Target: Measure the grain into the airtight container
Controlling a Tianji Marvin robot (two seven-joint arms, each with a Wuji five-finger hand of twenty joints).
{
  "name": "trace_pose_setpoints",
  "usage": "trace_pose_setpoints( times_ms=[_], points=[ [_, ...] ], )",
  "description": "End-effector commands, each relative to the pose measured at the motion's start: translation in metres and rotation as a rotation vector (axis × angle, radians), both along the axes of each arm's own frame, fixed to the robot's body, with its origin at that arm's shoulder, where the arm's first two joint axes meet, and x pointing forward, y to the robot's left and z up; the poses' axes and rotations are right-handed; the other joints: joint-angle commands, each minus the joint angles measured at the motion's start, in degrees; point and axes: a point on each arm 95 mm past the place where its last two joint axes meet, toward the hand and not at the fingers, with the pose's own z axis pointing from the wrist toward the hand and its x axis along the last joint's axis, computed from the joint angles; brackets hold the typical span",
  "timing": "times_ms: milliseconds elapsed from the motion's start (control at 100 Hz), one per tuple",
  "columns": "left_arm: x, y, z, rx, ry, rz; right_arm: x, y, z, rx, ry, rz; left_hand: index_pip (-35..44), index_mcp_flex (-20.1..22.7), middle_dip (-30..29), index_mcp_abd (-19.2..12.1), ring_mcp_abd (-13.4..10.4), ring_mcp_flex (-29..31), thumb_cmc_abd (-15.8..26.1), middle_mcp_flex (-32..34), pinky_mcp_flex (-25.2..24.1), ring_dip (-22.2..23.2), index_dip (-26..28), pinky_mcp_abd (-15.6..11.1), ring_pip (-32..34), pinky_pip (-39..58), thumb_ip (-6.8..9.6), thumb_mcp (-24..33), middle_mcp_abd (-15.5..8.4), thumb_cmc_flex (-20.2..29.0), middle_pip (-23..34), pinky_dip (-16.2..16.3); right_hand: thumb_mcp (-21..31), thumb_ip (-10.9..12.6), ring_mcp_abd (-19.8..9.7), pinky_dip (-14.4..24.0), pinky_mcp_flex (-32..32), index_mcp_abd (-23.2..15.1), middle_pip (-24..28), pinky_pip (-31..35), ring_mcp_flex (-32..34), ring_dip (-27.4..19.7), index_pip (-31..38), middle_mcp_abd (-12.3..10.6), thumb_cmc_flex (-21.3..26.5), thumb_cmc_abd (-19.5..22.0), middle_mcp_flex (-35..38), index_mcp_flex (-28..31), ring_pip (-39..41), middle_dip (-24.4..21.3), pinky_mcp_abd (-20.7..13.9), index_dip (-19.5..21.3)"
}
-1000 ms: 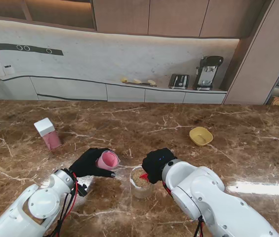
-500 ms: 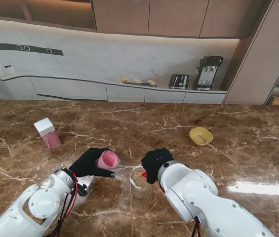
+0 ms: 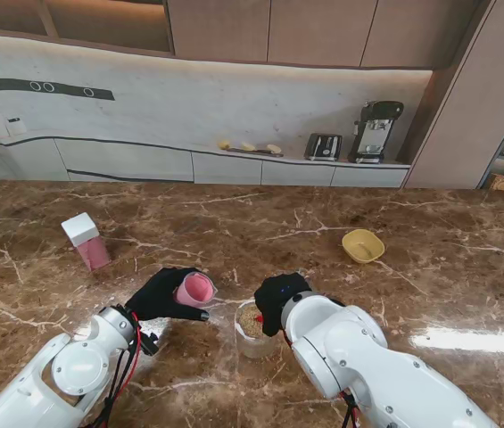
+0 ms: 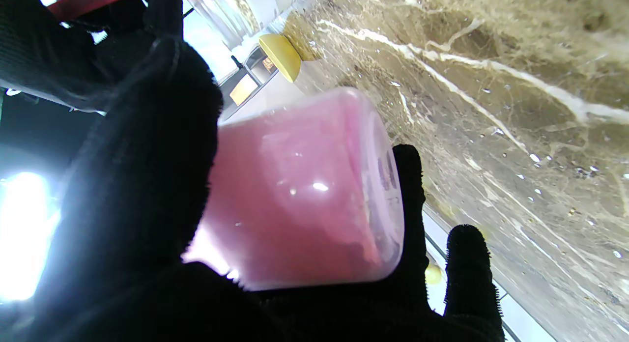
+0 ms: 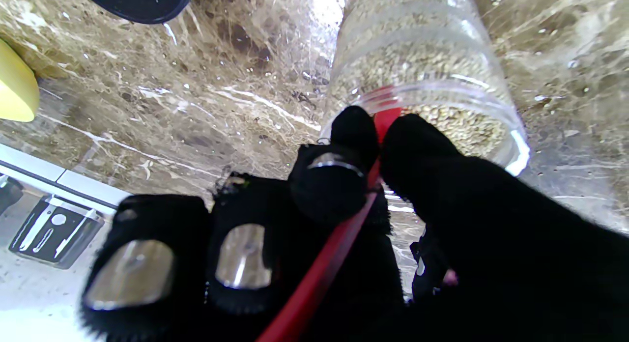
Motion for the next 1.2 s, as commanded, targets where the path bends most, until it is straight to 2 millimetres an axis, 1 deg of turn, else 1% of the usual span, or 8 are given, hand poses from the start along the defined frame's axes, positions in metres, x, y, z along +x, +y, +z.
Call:
trace_pose_setpoints(
  times_ms=[0,650,1190],
  points=[
    [-0.002,-0.001,-0.003,-0.003,0.008,0.000,0.000,-0.003,-0.008,-0.011,0.034,-0.015,8.85,9.99,1.48,-9.54,-0.13,-0.97,12.77,4.77,-1.28,-0.41,0.93,0.38,-0.44,-0.93,-1.11,11.42,-3.10,6.90,4.09,-0.58,3.87,3.87,-2.57,0.05,2.84,0.11,5.61,7.92,2.62,1.80,1.90,-2.91,0.52,-0.56,4.11,1.38,3.44,-0.37,1.37,-0.69],
    [-0.002,-0.003,-0.003,-0.007,-0.003,-0.006,0.010,-0.007,-0.015,0.074,0.152,-0.094,8.88,10.12,1.55,-9.20,-0.08,-0.97,12.66,4.80,-1.26,-0.33,0.83,0.40,-0.43,-1.05,-1.20,11.84,-2.84,6.84,4.21,-0.50,4.47,4.03,-2.95,0.20,3.16,-0.92,6.49,9.05,2.63,1.83,2.37,-3.29,-0.35,-1.08,4.05,1.84,3.96,-0.80,0.89,-0.69],
    [-0.004,-0.002,-0.004,-0.011,-0.005,0.001,0.014,-0.010,-0.012,0.144,0.239,-0.160,8.91,10.06,1.52,-9.33,-0.23,-1.11,12.56,4.89,-1.30,-0.43,0.83,0.36,-0.56,-1.52,-1.28,12.01,-2.96,6.69,4.21,-0.60,4.77,4.09,-3.14,-0.26,3.18,-1.10,6.64,9.32,2.63,1.74,2.49,-3.41,-0.69,-1.33,4.03,2.02,3.98,-1.03,0.58,-0.53]
  ],
)
